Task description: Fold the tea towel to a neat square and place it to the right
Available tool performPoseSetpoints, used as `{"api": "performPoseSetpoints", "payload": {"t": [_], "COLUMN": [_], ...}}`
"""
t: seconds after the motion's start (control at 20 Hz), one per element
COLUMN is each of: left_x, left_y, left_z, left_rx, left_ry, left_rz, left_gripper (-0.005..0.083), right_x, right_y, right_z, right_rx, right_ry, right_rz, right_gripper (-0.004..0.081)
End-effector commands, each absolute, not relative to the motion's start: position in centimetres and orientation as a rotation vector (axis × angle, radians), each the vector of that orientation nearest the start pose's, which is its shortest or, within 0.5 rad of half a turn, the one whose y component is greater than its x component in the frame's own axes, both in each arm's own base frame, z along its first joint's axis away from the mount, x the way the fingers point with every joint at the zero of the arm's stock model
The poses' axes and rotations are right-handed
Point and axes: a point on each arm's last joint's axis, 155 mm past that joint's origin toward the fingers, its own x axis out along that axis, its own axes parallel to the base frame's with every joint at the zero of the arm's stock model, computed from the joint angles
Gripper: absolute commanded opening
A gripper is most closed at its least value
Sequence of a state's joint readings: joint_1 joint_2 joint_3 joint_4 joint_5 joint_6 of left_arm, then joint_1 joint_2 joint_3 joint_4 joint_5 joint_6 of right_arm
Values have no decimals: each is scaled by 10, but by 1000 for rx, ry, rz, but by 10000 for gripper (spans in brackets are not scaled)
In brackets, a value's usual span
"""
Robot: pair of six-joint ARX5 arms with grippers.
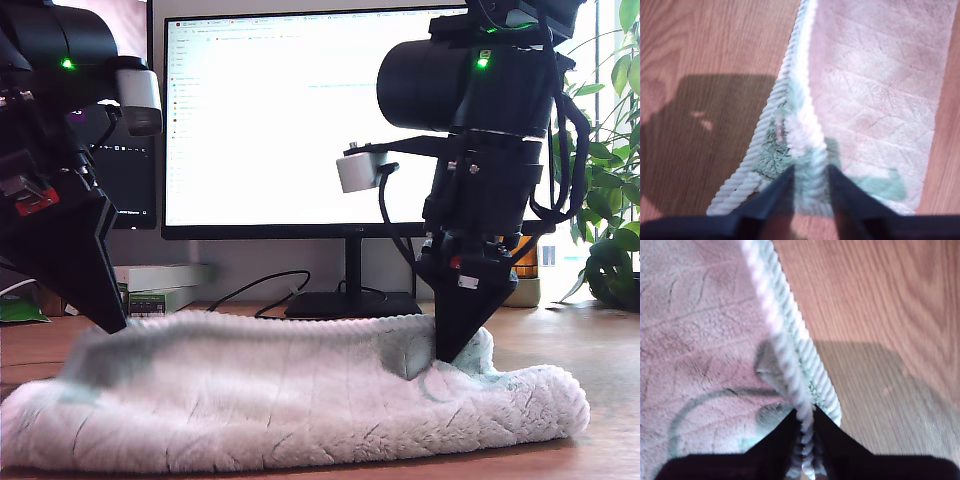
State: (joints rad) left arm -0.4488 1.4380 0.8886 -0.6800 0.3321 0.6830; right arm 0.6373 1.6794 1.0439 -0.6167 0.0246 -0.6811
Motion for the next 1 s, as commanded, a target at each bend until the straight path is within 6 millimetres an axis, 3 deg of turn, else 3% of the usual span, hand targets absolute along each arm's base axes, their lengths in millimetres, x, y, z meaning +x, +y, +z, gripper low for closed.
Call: {"api": "performPoseSetpoints", "payload": {"t": [0.0,0.25,0.55,0.7,0.95], "left_x": [250,259,263,267,270], "left_y": [-186,-181,-183,-183,-181], "left_z": [55,56,67,78,92], "left_rx": [629,633,601,608,592], "left_ry": [995,982,965,922,885], "left_rz": [-1077,-1044,-1015,-1001,-975], "left_gripper": [275,263,12,11,11], "right_x": [287,287,304,305,304], "right_y": [213,213,210,211,210], "right_z": [27,27,32,35,47], "right_rx": [-987,-987,-998,-995,-978], "right_ry": [997,997,962,962,974], "right_rz": [952,950,864,861,846], "right_gripper": [0,80,323,372,373]}}
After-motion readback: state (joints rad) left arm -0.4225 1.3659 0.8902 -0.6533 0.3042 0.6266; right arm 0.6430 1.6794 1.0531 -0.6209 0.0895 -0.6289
